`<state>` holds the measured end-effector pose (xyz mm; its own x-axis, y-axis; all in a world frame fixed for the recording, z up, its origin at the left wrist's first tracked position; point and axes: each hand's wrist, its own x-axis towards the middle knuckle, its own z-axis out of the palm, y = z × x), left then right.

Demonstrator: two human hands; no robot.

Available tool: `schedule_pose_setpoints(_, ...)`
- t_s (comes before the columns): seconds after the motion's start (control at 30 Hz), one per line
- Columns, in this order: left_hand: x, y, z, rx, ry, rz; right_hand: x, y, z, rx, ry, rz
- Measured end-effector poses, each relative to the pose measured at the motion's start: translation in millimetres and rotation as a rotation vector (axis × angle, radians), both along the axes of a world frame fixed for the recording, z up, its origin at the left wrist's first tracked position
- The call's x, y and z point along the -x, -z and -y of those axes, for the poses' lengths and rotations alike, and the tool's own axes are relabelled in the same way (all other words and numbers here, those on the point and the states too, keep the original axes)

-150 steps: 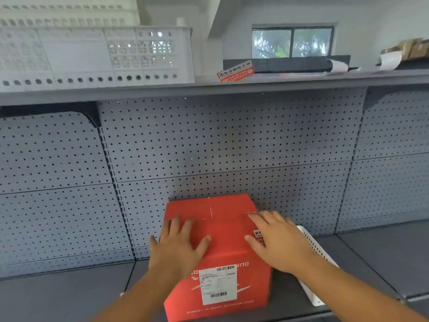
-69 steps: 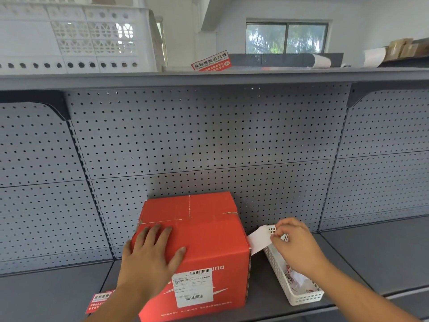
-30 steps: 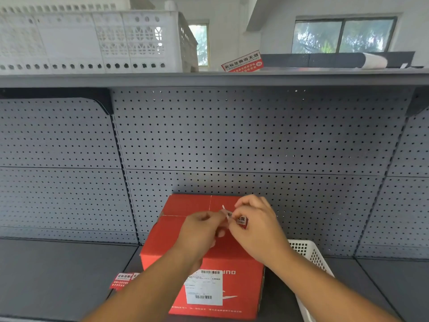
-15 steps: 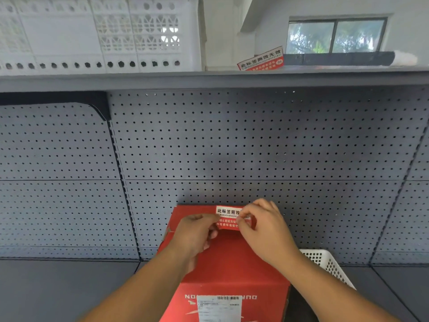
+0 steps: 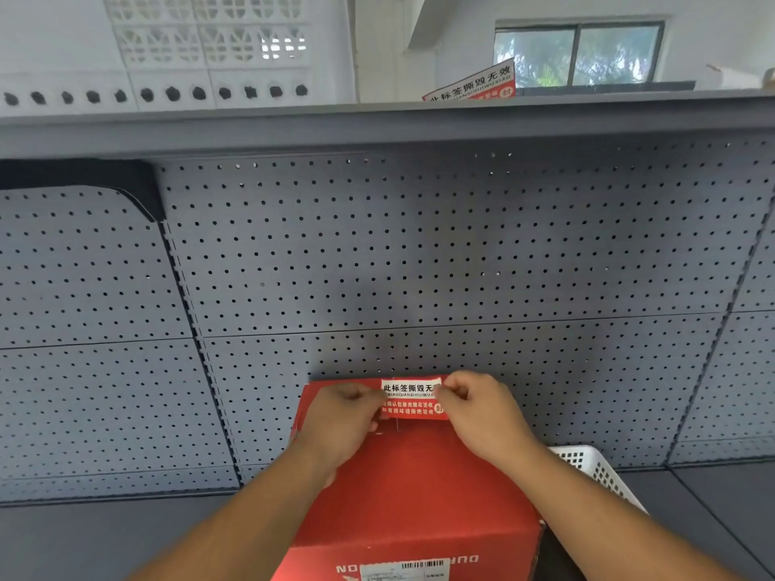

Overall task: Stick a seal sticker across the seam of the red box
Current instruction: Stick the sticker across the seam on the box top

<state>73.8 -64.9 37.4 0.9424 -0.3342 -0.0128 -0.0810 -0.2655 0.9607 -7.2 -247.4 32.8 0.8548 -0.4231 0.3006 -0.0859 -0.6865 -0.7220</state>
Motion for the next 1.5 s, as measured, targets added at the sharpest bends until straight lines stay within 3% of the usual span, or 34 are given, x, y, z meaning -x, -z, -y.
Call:
schedule_pose_setpoints(0.2, -14.7, 8.5, -3.0, -0.313, 0.036, 0.243, -12.3, 7.7, -4.6, 0.062, 0.022, -0.099)
schedule_pose_setpoints(0.4, -22.7, 23.1, -7.9, -0.472, 0.042, 0.349, -18.1, 20.3, -8.6, 0.251, 0.027, -0.138)
schedule_pose_setpoints(0.77, -25.3, 28.8, -1.6, -0.506, 0.065, 0.394, -21.8, 31.9, -9.2, 0.396, 0.035, -0.119)
schedule_pose_setpoints(1.5, -23.8, 35.9, -3.4, -0.49, 0.018, 0.428, -21.1, 39.5, -8.0, 0.435, 0.007, -0.105)
